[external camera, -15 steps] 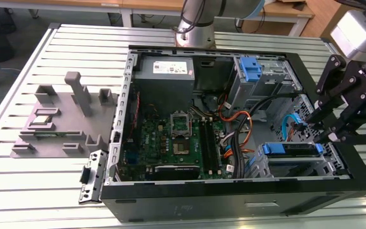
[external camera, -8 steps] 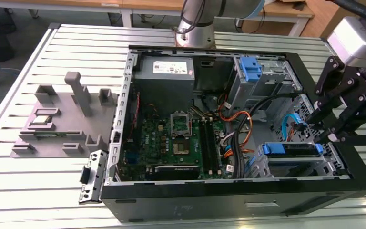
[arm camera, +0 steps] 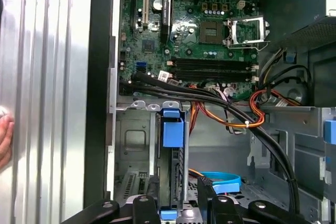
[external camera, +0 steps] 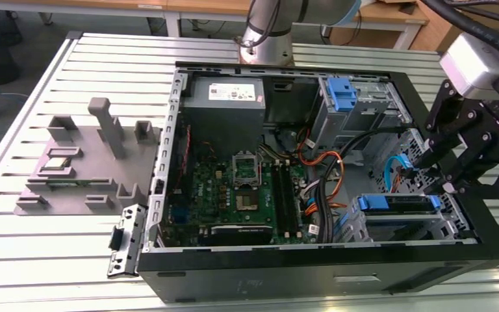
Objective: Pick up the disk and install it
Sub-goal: 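Insert the disk into the insertion slot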
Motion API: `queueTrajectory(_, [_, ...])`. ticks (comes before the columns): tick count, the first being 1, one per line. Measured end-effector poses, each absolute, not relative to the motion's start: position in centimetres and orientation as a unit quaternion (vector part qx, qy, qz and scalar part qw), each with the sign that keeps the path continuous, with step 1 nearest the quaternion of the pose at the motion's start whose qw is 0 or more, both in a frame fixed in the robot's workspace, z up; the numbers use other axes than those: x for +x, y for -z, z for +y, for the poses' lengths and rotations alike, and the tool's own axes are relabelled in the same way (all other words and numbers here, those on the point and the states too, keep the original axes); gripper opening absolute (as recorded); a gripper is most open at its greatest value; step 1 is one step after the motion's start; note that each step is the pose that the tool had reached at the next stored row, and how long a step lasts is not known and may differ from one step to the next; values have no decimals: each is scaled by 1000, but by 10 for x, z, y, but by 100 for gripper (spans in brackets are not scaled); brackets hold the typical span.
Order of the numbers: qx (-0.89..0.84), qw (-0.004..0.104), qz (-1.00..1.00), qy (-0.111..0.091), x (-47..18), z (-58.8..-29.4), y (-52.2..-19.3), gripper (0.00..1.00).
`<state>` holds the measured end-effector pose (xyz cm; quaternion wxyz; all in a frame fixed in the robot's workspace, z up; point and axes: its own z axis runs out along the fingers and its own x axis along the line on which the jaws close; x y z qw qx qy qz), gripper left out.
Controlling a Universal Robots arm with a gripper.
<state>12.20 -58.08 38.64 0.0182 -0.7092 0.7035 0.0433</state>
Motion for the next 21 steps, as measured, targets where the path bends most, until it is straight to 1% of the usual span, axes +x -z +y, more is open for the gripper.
queueTrajectory(3, [-710, 24, 702, -47, 122, -581, -384, 42])
queueTrajectory(9, [-711, 29, 701, -43, 122, -581, -377, 42])
queueTrajectory(21, [-711, 30, 701, -42, 122, -580, -368, 42])
